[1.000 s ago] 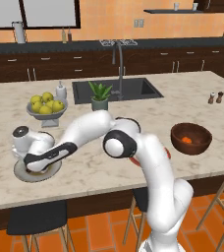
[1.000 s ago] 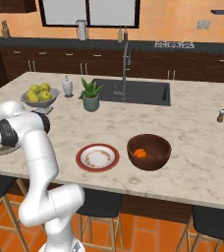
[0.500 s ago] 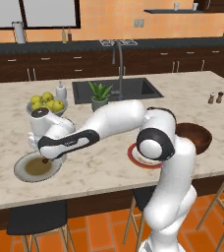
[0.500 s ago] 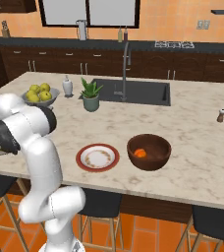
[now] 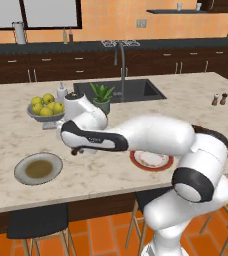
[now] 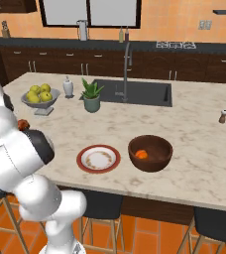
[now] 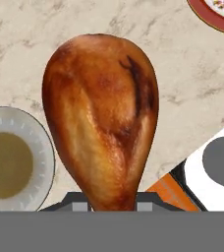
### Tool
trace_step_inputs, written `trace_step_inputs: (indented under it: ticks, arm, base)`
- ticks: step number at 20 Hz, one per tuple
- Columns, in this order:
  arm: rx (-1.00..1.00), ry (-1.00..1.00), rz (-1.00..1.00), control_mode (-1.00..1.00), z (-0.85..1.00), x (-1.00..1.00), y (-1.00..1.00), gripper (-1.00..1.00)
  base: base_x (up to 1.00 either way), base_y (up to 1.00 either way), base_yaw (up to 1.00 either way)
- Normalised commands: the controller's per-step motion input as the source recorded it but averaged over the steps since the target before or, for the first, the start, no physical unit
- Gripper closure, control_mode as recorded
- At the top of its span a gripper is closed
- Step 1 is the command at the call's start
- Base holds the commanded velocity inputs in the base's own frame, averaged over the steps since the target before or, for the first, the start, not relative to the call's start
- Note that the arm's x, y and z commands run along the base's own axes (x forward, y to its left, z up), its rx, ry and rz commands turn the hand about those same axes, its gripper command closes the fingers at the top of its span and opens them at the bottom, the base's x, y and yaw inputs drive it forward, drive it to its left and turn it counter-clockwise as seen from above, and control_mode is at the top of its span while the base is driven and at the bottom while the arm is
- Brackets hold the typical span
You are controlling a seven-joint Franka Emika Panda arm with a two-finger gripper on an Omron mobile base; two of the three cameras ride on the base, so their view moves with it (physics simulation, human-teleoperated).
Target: Pick the chicken drumstick and squash from their plates and place them in the bowl. Then put the bowl in the fridge.
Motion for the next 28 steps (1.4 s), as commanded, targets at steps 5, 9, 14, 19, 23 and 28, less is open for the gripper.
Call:
trace_step_inputs:
  ticks: [5, 9, 14, 19, 23, 28]
  arm:
    - [0.00, 0.12, 0.01, -1.00, 0.72, -0.08, -1.00, 1.00]
    - [0.00, 0.02, 0.08, -1.00, 0.57, -0.31, -1.00, 1.00]
    - [-0.02, 0.01, 0.12, -1.00, 0.44, -0.46, -1.00, 1.00]
    - [-0.03, -0.01, 0.08, -1.00, 0.09, -0.56, -1.00, 1.00]
    - [-0.03, -0.08, 0.00, -1.00, 0.00, -0.31, -1.00, 1.00]
    - [-0.05, -0.01, 0.00, -1.00, 0.00, 0.01, -1.00, 1.00]
  base:
    - [0.00, 0.00, 0.00]
    - [0.00, 0.00, 0.00]
    - [0.00, 0.00, 0.00]
    - [0.00, 0.00, 0.00]
    - [0.00, 0.00, 0.00]
    - [0.00, 0.00, 0.00]
